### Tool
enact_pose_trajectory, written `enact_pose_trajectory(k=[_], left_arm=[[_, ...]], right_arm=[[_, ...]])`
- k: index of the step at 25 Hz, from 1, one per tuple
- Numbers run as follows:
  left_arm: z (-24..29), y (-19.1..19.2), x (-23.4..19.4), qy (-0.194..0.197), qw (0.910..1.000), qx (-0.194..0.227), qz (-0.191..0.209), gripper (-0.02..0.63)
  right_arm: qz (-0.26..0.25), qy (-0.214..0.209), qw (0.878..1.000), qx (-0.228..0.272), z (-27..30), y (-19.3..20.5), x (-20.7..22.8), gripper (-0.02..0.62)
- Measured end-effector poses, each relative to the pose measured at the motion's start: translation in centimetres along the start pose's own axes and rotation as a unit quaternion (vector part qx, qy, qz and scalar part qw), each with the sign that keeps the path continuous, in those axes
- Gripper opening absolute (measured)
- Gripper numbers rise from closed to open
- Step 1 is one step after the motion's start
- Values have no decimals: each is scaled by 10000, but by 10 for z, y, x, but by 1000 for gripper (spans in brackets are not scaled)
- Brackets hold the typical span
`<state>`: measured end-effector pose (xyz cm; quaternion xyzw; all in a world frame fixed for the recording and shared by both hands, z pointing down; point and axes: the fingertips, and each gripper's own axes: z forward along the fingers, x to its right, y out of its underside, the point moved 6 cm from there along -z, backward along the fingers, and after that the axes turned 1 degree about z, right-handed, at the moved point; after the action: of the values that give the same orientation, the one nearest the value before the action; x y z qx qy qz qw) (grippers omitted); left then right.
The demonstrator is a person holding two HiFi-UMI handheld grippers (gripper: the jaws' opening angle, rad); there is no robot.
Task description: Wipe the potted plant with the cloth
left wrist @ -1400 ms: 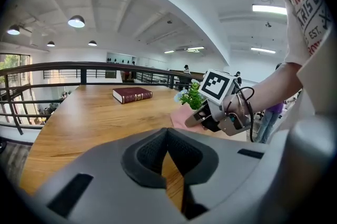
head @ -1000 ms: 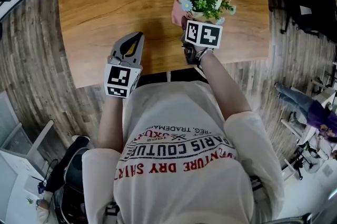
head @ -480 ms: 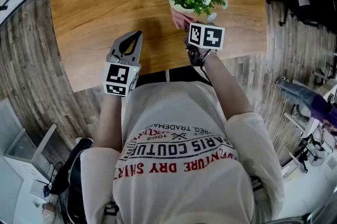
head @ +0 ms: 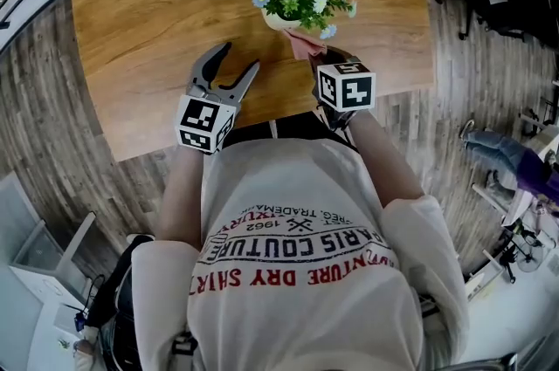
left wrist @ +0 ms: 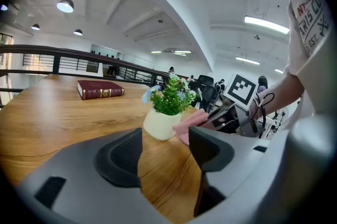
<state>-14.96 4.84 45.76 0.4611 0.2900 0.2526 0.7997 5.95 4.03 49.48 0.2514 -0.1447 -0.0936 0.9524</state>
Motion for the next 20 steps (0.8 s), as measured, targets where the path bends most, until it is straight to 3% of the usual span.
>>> enact_pose_trajectory(k=[3,9,15,20], left_arm=[[25,-2,4,50,9999,-22,116,333],[74,-10,1,59,9984,-108,554,447],[107,-14,4,467,9880,-59,1470,480],[125,-15,-5,838,9824,-13,1667,497]], right_arm=[[-357,228,9990,115,-11,-1,21,36],[-211,471,9986,110,-16,-6,70,37],[-285,525,9982,63,-12,-17,110,37],[-404,463,9981,8,1,-30,130,37]])
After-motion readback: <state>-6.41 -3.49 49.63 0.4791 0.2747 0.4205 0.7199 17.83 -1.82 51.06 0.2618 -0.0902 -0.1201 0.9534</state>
